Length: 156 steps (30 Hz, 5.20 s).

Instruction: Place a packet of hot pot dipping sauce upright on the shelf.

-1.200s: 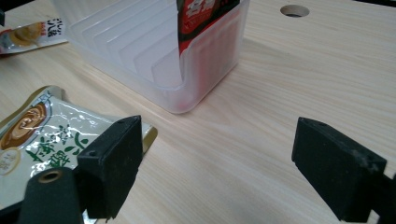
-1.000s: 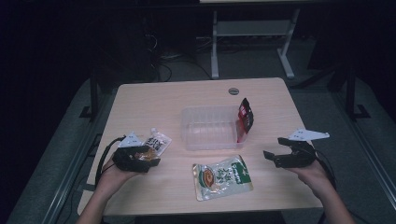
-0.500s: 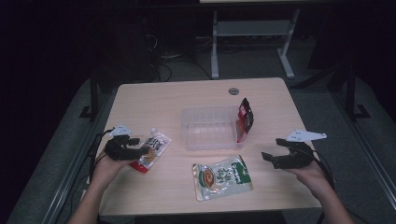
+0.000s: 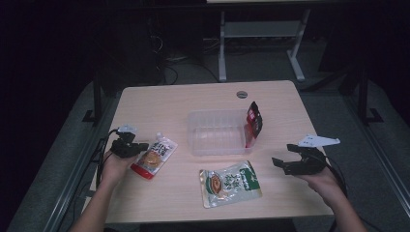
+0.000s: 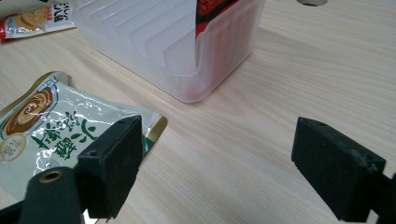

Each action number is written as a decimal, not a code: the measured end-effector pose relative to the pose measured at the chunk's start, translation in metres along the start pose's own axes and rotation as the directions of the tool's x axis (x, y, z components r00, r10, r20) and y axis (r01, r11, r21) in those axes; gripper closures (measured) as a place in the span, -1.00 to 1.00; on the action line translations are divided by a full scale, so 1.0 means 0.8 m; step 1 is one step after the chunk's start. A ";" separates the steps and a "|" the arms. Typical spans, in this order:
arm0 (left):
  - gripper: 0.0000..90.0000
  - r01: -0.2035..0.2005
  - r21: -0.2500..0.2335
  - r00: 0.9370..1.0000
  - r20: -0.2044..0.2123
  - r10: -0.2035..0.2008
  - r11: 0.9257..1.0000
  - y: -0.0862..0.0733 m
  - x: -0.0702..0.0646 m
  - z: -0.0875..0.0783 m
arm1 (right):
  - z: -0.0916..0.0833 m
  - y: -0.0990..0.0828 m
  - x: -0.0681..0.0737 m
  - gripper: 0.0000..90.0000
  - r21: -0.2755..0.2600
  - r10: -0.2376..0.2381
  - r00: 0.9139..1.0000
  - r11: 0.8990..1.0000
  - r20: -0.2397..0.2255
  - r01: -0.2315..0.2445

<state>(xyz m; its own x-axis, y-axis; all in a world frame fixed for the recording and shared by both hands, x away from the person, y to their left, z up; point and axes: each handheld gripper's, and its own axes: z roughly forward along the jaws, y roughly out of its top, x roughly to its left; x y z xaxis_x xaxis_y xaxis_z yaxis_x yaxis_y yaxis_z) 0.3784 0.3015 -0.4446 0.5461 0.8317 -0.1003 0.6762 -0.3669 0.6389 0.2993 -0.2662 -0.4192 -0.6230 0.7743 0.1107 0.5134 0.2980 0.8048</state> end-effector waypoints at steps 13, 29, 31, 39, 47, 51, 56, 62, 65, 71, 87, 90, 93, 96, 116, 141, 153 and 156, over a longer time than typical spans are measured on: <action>1.00 -0.073 0.018 0.997 0.038 0.072 0.997 0.001 -0.016 0.012 | 0.001 0.003 0.001 -0.64 -0.013 0.003 1.000 1.000 -0.001 -0.003; 1.00 -0.177 0.036 0.976 0.137 0.171 0.983 0.003 -0.051 0.008 | 0.003 0.002 0.005 -0.59 -0.014 -0.003 1.000 1.000 -0.003 0.003; 1.00 -0.186 0.026 0.979 0.092 0.183 0.982 0.008 -0.045 0.008 | 0.003 0.003 0.004 -0.59 -0.020 -0.005 1.000 1.000 -0.004 0.005; 1.00 -0.094 0.059 0.996 0.004 0.094 0.994 0.026 -0.008 0.023 | 0.007 0.003 0.004 -0.59 -0.008 -0.004 1.000 1.000 -0.004 0.004; 1.00 -0.092 0.068 0.996 0.022 0.091 0.993 0.023 -0.003 0.031 | 0.005 0.002 0.001 -0.59 -0.015 -0.003 1.000 1.000 -0.001 0.003; 1.00 -0.103 0.067 0.994 0.053 0.100 0.992 0.022 -0.005 0.031 | 0.003 0.000 0.002 -0.59 -0.013 -0.007 1.000 1.000 0.002 0.007; 1.00 -0.125 0.068 0.987 0.114 0.117 0.990 0.023 -0.010 0.034 | 0.002 0.000 0.002 -0.59 -0.013 -0.001 1.000 1.000 0.003 0.002; 1.00 -0.190 0.087 0.967 0.189 0.172 0.978 0.022 -0.029 0.037 | 0.001 -0.001 0.001 -0.59 -0.015 -0.003 1.000 1.000 0.008 0.003; 1.00 -0.209 0.094 0.960 0.212 0.185 0.973 0.020 -0.036 0.036 | 0.000 -0.001 0.002 -0.59 -0.017 -0.001 1.000 1.000 0.009 0.001; 1.00 -0.219 0.085 0.963 0.176 0.202 0.972 0.020 -0.040 0.020 | -0.001 -0.001 0.002 -0.59 -0.015 -0.003 1.000 1.000 0.009 0.003; 1.00 0.036 0.118 0.999 -0.005 -0.036 0.992 -0.050 0.014 -0.055 | 0.001 -0.001 0.008 -0.58 -0.007 -0.013 1.000 1.000 0.012 0.013; 1.00 0.013 0.158 1.000 0.021 -0.017 0.987 -0.051 0.012 -0.043 | 0.001 0.000 0.010 -0.58 -0.003 -0.022 1.000 1.000 0.009 0.022; 1.00 0.011 0.167 0.999 0.038 -0.018 0.986 -0.050 0.009 -0.040 | 0.002 -0.001 0.011 -0.58 0.003 -0.023 1.000 1.000 0.004 0.023; 1.00 -0.007 0.183 0.997 0.072 -0.007 0.983 -0.050 0.005 -0.040 | 0.004 -0.001 0.012 -0.58 0.005 -0.034 0.999 0.999 0.001 0.034; 0.99 -0.091 0.178 0.988 0.136 0.067 0.980 -0.046 -0.043 -0.050 | 0.021 0.013 0.046 -0.61 0.022 -0.055 0.994 0.998 -0.091 0.057; 0.97 -0.163 0.098 0.962 0.237 0.136 0.982 -0.037 -0.070 -0.040 | 0.178 0.081 0.181 -0.39 0.148 -0.155 0.917 0.964 -0.367 0.222; 1.00 -0.199 0.162 0.963 0.215 0.162 0.967 -0.039 -0.074 -0.023 | 0.225 0.086 0.196 -0.38 0.222 -0.122 0.904 0.948 -0.409 0.228; 1.00 -0.196 0.175 0.964 0.215 0.157 0.965 -0.039 -0.076 -0.019 | 0.231 0.087 0.199 -0.37 0.234 -0.112 0.903 0.946 -0.415 0.225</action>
<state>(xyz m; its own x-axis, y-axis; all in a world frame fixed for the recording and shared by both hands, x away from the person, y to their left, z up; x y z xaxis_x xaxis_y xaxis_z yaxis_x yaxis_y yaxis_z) 0.3169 0.2690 -0.4466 0.7389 0.6544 -0.1606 0.6317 -0.5899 0.5029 0.3448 -0.0188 -0.4535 -0.8649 0.4339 0.2523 0.4837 0.5865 0.6497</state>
